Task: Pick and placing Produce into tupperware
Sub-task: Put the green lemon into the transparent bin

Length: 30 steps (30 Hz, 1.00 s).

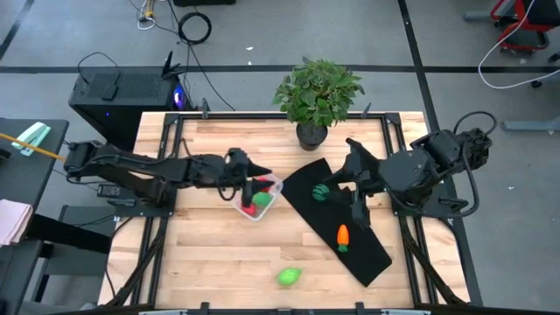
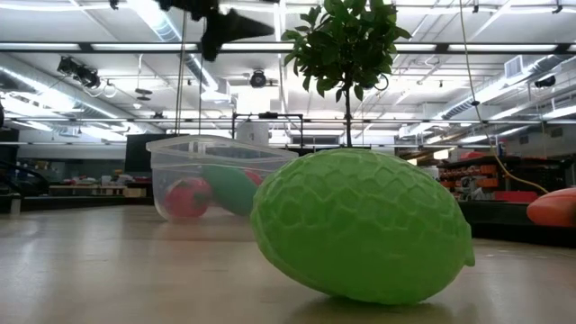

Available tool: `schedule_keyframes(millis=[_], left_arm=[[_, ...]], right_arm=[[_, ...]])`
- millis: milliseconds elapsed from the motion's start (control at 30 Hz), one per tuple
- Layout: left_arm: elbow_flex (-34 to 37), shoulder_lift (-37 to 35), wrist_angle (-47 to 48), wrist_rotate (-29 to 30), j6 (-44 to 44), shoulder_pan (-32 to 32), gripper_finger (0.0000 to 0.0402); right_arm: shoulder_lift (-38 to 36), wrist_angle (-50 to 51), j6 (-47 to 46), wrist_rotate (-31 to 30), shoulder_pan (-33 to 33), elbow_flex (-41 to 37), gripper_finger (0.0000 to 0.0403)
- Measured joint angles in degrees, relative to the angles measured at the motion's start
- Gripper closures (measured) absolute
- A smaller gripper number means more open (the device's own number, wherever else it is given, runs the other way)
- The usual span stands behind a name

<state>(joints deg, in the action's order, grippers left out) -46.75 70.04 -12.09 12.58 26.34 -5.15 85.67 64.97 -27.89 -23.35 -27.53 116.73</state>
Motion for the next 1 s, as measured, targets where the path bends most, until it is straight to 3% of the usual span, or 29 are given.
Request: schedule_keyframes(millis=[200, 367, 500, 800, 1000], left_arm=[[5.26, -7.75, -0.31, 0.29, -0.09, 0.53, 0.0183], [8.49, -12.74, 0.65, 0.75, -0.05, 0.61, 0.0188], [9.05, -15.36, 3.89, 0.65, -0.32, 0.43, 0.0191], [9.05, -20.45, 9.77, 0.7, -1.57, 1.25, 0.0193], [9.03, -23.44, 12.44, 0.69, -2.15, 1.84, 0.0196]], right_arm=[[-0.04, 1.64, -5.7, -4.27, -1.11, -2.87, 0.0243], [-0.23, -0.79, -15.47, -7.97, -3.92, -11.26, 0.0243], [-0.61, -11.86, -23.08, -8.11, -7.1, -20.67, 0.0243], [-0.44, -48.38, -32.22, -6.94, -11.64, -40.52, 0.0243], [3.58, -59.08, -34.15, -3.53, -12.07, -46.1, 0.0243]])
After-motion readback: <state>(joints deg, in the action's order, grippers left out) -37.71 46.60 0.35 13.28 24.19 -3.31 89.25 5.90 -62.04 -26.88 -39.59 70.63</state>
